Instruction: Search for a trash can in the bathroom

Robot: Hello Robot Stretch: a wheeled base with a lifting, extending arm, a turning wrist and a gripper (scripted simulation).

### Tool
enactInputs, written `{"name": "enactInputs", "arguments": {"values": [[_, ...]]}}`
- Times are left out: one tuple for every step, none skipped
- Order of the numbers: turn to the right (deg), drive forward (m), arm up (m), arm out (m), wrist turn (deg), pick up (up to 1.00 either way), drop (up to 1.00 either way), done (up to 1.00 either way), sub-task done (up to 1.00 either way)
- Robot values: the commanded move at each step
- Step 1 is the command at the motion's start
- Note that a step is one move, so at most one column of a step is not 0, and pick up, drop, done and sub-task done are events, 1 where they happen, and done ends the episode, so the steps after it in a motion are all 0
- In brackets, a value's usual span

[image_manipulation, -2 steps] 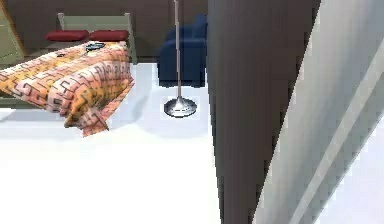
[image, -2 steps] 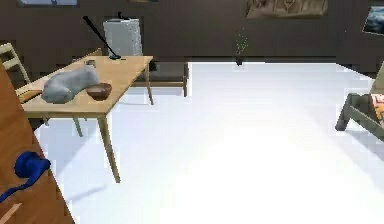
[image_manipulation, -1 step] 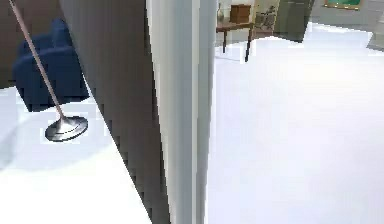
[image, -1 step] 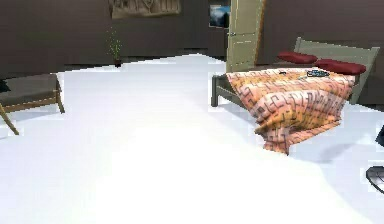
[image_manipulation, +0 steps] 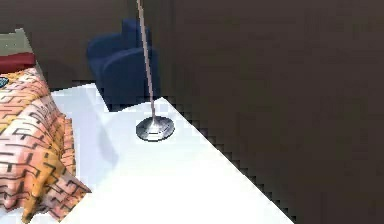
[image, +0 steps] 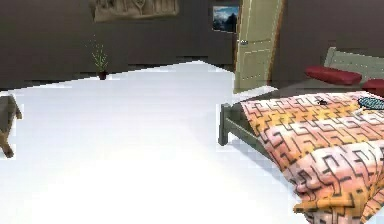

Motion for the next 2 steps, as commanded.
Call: {"name": "enactInputs", "arguments": {"values": [[0.0,1.00,0.00,0.00,0.0,0.00,0.00,0.00,0.00],[0.0,1.00,0.00,0.00,0.0,0.00,0.00,0.00,0.00]]}}
